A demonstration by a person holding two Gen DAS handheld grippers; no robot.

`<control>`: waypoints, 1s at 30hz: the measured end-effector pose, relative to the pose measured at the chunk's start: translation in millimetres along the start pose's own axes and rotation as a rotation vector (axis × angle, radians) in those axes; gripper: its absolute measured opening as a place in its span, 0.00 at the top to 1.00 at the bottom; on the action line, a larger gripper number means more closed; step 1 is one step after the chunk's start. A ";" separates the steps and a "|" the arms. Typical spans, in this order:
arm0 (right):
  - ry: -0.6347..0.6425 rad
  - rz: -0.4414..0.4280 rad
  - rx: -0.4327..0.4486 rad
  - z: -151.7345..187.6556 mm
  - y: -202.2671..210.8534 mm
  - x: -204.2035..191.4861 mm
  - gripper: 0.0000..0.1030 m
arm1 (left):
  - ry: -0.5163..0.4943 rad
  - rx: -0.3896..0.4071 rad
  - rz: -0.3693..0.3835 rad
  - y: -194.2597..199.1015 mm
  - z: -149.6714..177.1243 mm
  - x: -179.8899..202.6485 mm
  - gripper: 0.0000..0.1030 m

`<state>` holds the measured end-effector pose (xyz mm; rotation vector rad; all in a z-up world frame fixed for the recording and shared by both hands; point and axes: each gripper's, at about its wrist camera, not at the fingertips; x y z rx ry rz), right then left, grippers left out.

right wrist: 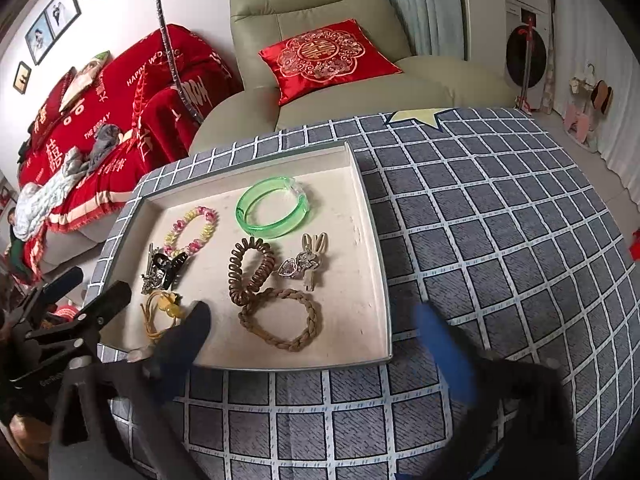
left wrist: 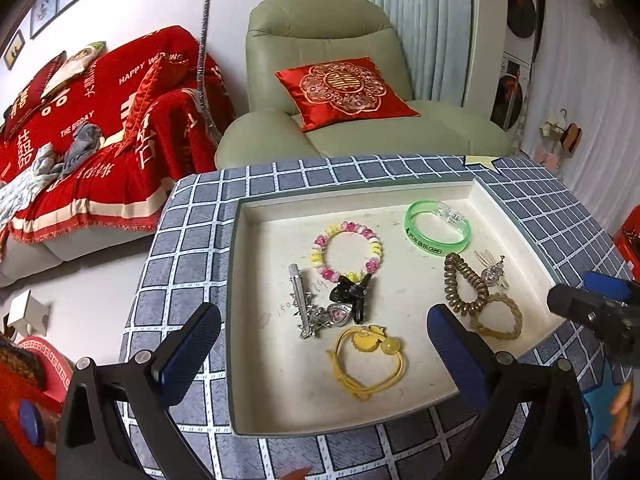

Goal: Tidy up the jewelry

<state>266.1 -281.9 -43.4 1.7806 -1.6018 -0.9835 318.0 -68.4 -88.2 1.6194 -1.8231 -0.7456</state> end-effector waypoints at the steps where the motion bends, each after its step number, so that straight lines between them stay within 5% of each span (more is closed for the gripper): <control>1: 0.004 -0.003 0.006 0.4 0.3 -1.2 0.00 | 0.000 -0.001 -0.017 -3.5 2.3 -0.2 0.00; 15: 0.062 0.007 -0.055 18.3 7.9 -18.9 0.00 | 0.018 -0.027 -0.051 -2.3 28.7 -20.4 0.00; 30: 0.067 0.027 0.008 59.4 45.4 -31.4 0.00 | 0.039 -0.007 -0.055 108.4 65.3 -20.7 0.00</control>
Point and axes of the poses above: each gripper's, at about its wrist camera, not at the fingertips, and y roughly against the way its jaws point, x to its right, z to its underside, and after that the axes turned 7 degrees about y, right-handed
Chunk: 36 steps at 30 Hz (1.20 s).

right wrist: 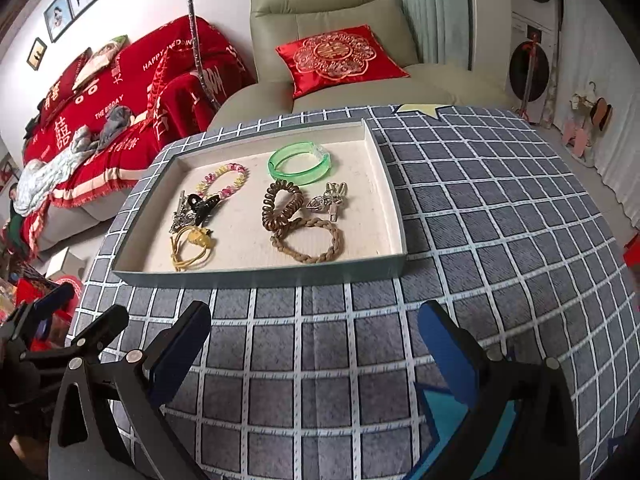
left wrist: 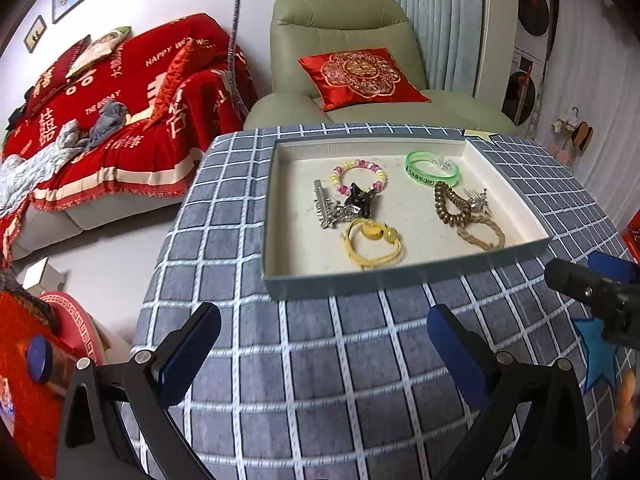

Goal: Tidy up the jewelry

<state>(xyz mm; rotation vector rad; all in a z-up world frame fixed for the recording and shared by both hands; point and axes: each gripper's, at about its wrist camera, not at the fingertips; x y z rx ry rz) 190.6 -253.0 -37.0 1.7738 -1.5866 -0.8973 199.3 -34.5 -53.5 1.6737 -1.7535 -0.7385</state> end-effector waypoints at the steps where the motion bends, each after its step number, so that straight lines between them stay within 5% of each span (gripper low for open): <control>1: 0.004 0.006 0.008 2.8 3.0 -1.4 0.00 | -0.001 0.008 -0.006 3.8 2.7 0.2 0.00; 18: 0.041 0.060 0.123 40.4 37.5 -20.1 0.00 | 0.047 0.108 -0.034 51.6 33.0 -3.7 0.00; 36: 0.076 0.075 0.145 49.7 47.9 -31.5 0.00 | 0.056 0.098 -0.051 61.4 40.4 -4.2 0.00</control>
Point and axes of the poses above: each gripper's, at about its wrist camera, not at the fingertips, and y roughly against the way its jaws point, x to its right, z to its underside, and after that the axes turned 7 degrees about y, right-handed
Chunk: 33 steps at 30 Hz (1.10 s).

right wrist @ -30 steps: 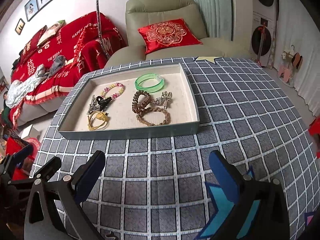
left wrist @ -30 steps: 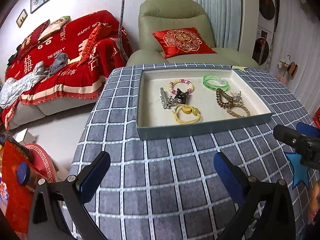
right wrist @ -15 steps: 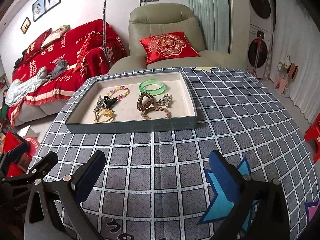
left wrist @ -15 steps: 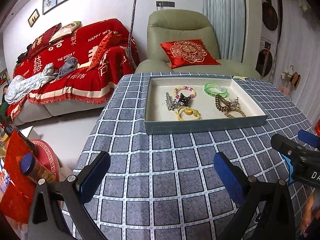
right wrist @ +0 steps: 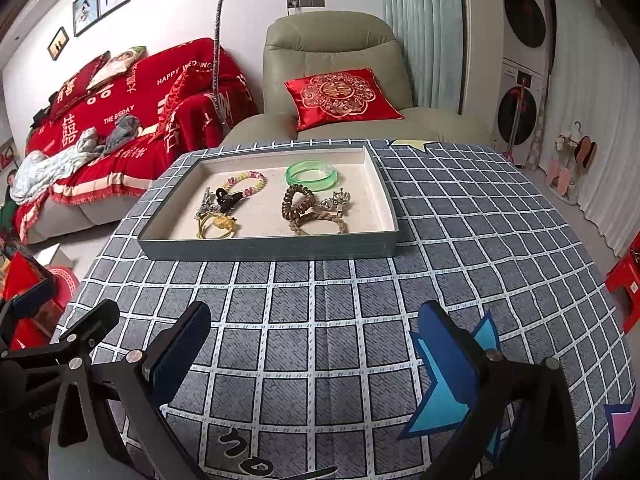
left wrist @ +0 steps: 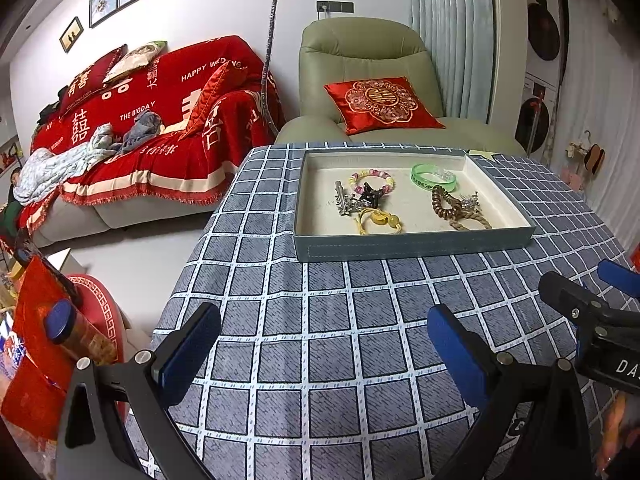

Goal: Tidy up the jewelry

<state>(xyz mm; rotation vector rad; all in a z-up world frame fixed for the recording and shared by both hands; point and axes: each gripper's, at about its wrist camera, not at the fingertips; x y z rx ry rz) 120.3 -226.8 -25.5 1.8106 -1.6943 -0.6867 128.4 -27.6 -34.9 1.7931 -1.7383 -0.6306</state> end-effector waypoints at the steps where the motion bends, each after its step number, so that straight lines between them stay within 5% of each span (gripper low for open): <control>1: 0.000 0.001 0.000 0.0 0.2 0.0 0.00 | 0.006 -0.004 0.005 0.9 -0.3 -0.7 0.00; 33: 0.004 -0.001 0.011 -3.7 9.3 -2.2 0.00 | 0.031 -0.026 0.006 5.6 -1.4 -7.3 0.00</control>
Point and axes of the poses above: each gripper's, at about its wrist camera, not at the fingertips, and y roughly against the way its jaws point, x to its right, z to its underside, and after that the axes turned 7 degrees about y, right-handed
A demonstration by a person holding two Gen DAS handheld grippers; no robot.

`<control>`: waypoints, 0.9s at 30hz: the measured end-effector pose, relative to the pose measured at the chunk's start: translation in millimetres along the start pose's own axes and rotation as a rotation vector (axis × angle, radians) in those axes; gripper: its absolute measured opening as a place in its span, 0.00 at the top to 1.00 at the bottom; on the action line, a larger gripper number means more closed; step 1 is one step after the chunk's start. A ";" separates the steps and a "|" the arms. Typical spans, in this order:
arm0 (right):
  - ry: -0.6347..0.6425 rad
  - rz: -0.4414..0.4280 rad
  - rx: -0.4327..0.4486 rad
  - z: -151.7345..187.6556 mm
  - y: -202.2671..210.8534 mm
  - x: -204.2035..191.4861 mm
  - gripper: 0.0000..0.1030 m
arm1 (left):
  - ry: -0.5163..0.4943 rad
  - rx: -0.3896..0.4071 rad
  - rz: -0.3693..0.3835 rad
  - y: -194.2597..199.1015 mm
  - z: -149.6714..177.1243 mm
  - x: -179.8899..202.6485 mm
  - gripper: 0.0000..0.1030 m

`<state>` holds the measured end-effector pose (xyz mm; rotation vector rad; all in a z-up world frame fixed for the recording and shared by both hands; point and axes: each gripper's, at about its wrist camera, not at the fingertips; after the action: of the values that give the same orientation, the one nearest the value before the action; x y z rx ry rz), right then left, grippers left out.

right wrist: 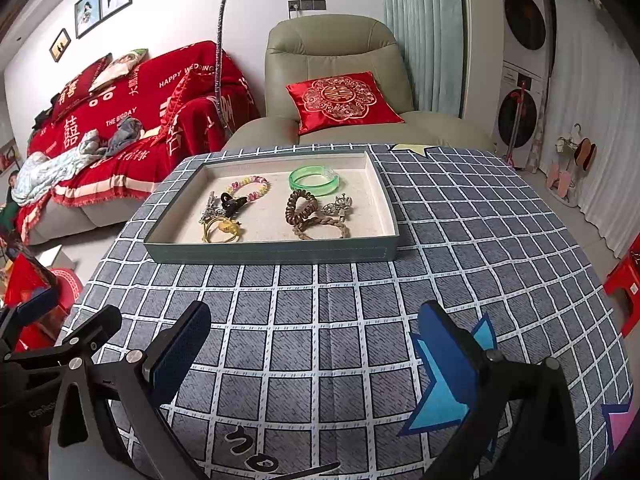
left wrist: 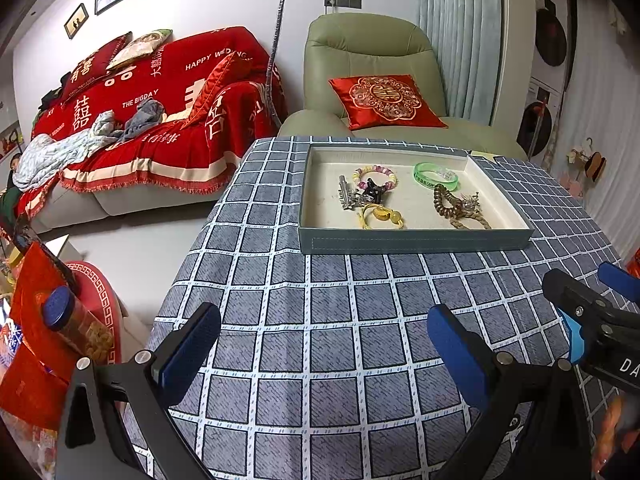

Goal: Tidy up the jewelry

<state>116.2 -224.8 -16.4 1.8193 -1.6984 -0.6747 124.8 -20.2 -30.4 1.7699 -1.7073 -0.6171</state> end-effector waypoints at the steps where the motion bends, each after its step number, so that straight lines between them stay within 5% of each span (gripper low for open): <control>1: 0.000 0.000 -0.001 0.2 -0.3 0.1 0.00 | -0.001 0.000 -0.001 0.5 -0.1 -0.1 0.00; 27: 0.004 -0.003 -0.003 -0.2 1.5 -2.4 0.00 | 0.000 -0.001 -0.002 0.3 0.5 0.3 0.00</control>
<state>115.0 -222.5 -15.2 1.8204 -1.6922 -0.6742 124.3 -20.6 -30.5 1.7707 -1.7053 -0.6188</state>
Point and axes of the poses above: each gripper's, at about its wrist camera, not at the fingertips, and y roughly against the way its jaws point, x to its right, z to its underside, and after that the axes turned 7 degrees about y, right-handed
